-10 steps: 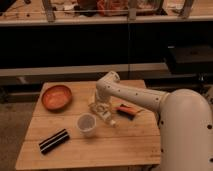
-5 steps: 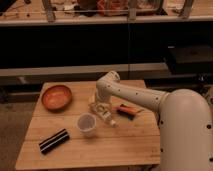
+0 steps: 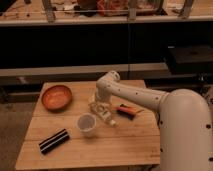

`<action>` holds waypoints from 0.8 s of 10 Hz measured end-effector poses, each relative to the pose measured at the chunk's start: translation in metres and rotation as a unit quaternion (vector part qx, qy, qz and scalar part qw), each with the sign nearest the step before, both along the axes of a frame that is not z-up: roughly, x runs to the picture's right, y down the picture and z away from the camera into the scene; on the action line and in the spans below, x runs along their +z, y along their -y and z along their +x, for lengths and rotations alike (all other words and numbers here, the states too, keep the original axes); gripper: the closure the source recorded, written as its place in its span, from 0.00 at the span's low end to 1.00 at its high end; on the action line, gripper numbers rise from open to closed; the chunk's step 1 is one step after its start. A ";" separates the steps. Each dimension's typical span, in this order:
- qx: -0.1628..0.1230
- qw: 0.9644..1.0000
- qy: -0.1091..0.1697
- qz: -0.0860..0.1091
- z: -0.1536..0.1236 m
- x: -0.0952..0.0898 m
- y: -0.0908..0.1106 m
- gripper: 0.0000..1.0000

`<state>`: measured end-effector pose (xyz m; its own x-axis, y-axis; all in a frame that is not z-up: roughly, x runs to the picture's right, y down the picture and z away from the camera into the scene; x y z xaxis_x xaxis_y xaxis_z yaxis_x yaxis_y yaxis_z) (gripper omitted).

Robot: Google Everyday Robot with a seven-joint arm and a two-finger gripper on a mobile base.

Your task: Place the bottle in the ceramic bowl

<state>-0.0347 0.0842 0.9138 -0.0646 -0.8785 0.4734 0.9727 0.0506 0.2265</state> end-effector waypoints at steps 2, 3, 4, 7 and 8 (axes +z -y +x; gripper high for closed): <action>-0.002 1.000 0.001 0.000 0.000 0.000 0.000 0.20; -0.006 1.000 0.005 0.000 -0.001 -0.001 -0.001 0.20; -0.027 0.999 0.021 0.005 -0.005 -0.004 -0.004 0.20; -0.170 0.979 0.106 0.036 -0.029 -0.011 -0.015 0.23; -0.211 0.969 0.124 0.044 -0.032 -0.013 -0.019 0.30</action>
<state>-0.0663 0.1031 0.9008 -0.5287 -0.7852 0.3224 0.8178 -0.3693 0.4415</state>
